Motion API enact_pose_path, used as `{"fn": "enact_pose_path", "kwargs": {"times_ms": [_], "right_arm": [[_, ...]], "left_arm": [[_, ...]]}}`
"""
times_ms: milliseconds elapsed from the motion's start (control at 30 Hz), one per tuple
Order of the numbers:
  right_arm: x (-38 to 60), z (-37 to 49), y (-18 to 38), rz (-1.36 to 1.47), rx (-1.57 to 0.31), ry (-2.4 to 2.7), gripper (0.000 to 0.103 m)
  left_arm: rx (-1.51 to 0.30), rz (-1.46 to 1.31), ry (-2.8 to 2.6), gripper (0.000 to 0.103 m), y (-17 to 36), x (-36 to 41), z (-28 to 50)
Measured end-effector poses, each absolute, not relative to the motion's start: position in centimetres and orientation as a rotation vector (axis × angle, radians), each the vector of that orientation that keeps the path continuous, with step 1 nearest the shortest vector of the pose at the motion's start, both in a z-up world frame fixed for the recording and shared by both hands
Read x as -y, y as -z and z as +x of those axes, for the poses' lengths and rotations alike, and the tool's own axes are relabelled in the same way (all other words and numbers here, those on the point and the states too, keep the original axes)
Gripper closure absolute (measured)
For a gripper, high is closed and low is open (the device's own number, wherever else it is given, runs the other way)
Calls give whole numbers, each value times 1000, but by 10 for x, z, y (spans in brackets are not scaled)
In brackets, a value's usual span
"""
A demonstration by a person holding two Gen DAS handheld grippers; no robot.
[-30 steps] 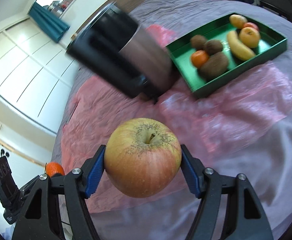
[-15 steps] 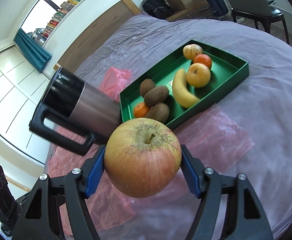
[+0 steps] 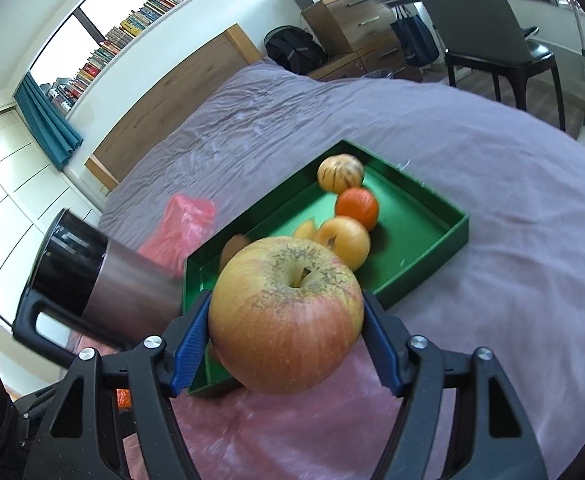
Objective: Organize fruits
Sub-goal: 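Lift and carry the mandarin and apple with both tools to the green tray, then lower the mandarin and apple into the tray and open both tools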
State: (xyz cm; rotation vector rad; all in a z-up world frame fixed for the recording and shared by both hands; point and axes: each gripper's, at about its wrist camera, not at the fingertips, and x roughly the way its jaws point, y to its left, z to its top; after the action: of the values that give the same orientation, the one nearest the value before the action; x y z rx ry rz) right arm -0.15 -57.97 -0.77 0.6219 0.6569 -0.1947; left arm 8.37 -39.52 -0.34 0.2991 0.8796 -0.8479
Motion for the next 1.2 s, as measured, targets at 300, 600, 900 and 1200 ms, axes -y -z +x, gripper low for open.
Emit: {"fn": "enact_pose_path", "kwargs": {"times_ms": [300,600,900,1200], "right_arm": [[628,33,13,478,-668,311,0],[638,54,45,375,-722,366,0],[636,52,50,354,-691,368,0],[637,51,53,360,-679,355,0]], "left_arm": [[-842,274,801,61,8,469,154],[-877,294,681,61,48,513,205],[-897,311,660,61,70,522,220],[-899,343,663,61,85,526,210]]}}
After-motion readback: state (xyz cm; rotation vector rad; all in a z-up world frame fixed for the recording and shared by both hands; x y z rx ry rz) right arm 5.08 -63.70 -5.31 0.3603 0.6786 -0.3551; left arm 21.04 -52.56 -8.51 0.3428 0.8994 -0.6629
